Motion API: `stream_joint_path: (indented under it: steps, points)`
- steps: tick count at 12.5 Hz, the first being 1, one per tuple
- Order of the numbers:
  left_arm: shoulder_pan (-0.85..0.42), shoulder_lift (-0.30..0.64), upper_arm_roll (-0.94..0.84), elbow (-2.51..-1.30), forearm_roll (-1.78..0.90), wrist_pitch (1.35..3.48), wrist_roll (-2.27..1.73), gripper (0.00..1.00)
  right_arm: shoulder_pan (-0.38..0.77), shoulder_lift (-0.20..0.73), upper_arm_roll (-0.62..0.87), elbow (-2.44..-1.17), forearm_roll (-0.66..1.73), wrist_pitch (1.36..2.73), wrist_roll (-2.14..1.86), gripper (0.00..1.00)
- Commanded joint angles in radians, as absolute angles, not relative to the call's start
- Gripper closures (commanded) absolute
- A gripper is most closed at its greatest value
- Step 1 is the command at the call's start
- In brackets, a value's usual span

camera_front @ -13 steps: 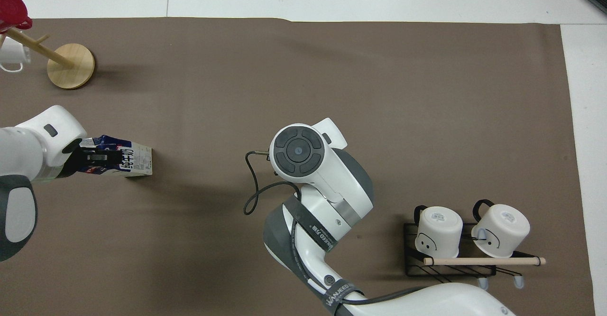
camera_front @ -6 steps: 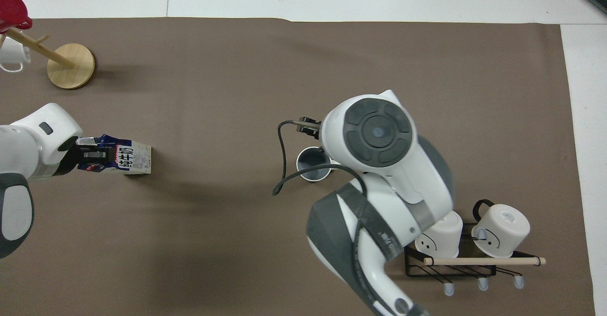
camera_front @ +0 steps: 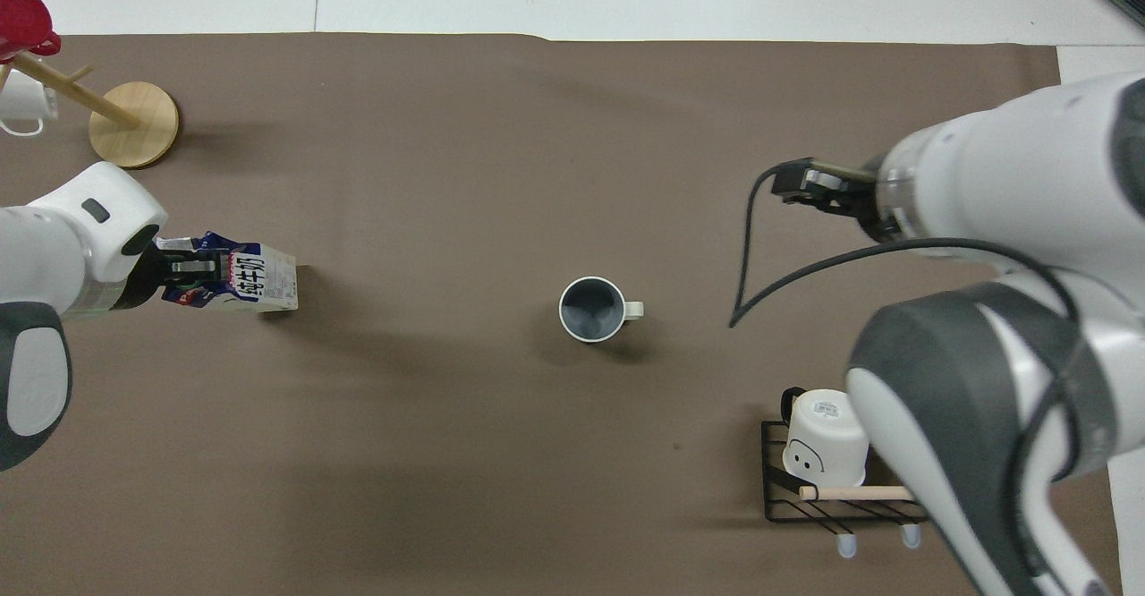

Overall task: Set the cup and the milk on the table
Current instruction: 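Lift the carton with the left gripper while the right gripper withdraws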

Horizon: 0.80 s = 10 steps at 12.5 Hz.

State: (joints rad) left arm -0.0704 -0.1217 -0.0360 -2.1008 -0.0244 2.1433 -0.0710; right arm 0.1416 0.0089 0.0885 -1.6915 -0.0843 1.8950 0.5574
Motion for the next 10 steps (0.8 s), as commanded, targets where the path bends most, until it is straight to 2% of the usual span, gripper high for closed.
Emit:
stream_joint_path:
  steps: [1, 4, 10]
  points:
    - [-0.190, -0.078, -0.029, -2.007, -0.012, 2.079, -0.239, 0.59, 0.022, -0.046, 0.097, -1.715, -0.052, 1.846, 0.373, 0.00]
    - [-0.306, -0.078, -0.031, -2.006, -0.015, 2.083, -0.383, 0.59, -0.035, -0.069, 0.095, -1.663, -0.052, 1.734, 0.301, 0.00]
    - [-0.475, -0.046, -0.029, -2.010, -0.017, 2.146, -0.540, 0.60, -0.038, -0.052, 0.098, -1.529, -0.066, 1.505, 0.267, 0.00]
